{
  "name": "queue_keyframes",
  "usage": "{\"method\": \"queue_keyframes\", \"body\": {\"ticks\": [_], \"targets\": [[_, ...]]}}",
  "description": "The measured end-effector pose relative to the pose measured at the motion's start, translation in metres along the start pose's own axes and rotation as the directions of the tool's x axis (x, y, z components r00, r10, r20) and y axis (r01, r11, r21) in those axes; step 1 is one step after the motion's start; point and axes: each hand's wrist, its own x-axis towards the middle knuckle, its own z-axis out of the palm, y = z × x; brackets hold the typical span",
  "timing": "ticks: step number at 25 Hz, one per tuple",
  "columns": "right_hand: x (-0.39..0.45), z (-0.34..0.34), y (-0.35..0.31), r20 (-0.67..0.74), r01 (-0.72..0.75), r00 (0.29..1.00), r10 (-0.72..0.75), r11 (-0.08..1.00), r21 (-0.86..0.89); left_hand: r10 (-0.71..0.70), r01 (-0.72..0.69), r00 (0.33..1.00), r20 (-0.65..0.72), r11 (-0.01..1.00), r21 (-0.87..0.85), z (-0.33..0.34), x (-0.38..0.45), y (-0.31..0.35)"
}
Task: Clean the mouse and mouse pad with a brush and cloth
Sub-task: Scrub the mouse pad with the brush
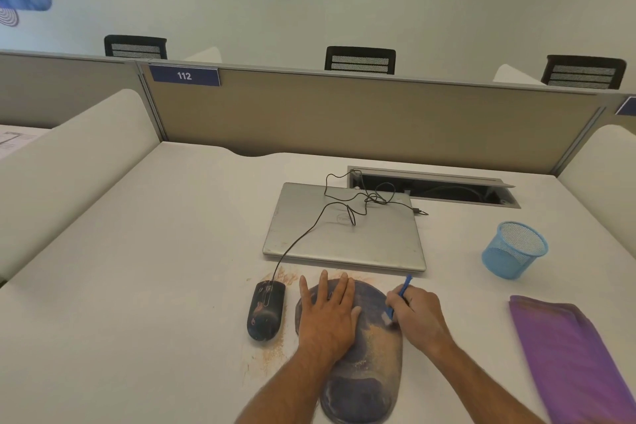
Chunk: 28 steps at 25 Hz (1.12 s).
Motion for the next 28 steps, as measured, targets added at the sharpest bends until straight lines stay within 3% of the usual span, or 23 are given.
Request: {"method": "queue_keyframes", "body": {"ticks": [4,7,10,16,19,22,25,28], "targets": [[0.000,0.001,-0.001,0.085,-0.001,0.996,0.006,0.998,-0.056,-0.001,0.001,1.000,-0.004,1.000,-0.005,0.000,-0.001,0.000],[0.002,0.000,0.001,-0.009,-0.008,1.000,0.007,1.000,-0.009,0.004,-0.004,1.000,-0.003,1.000,0.002,0.000,0.000,0.000],[0.001,0.002,0.001,0.069,-0.007,0.998,0.011,0.998,-0.066,-0.002,0.002,1.000,0.001,1.000,0.008,0.001,0.000,0.000],[-0.003,0.007,-0.001,0.096,0.008,0.995,-0.006,1.000,-0.013,-0.002,0.002,1.000,0.004,1.000,0.009,0.000,0.000,0.000],[-0.002,0.007,-0.002,0.010,0.006,1.000,-0.007,1.000,0.017,-0.005,0.005,1.000,0.005,1.000,0.007,0.001,0.001,0.000],[-0.003,0.007,-0.003,0.086,0.014,0.996,-0.012,0.999,-0.030,-0.008,0.008,1.000,0.005,1.000,0.012,0.002,0.001,0.000],[-0.003,0.009,-0.004,0.021,0.025,0.999,-0.025,1.000,0.010,-0.006,0.006,1.000,0.004,1.000,0.008,0.003,0.002,0.000],[-0.004,0.011,-0.005,0.105,0.029,0.994,-0.024,0.998,-0.052,-0.007,0.007,1.000,0.005,1.000,0.012,0.003,0.002,0.000]]}}
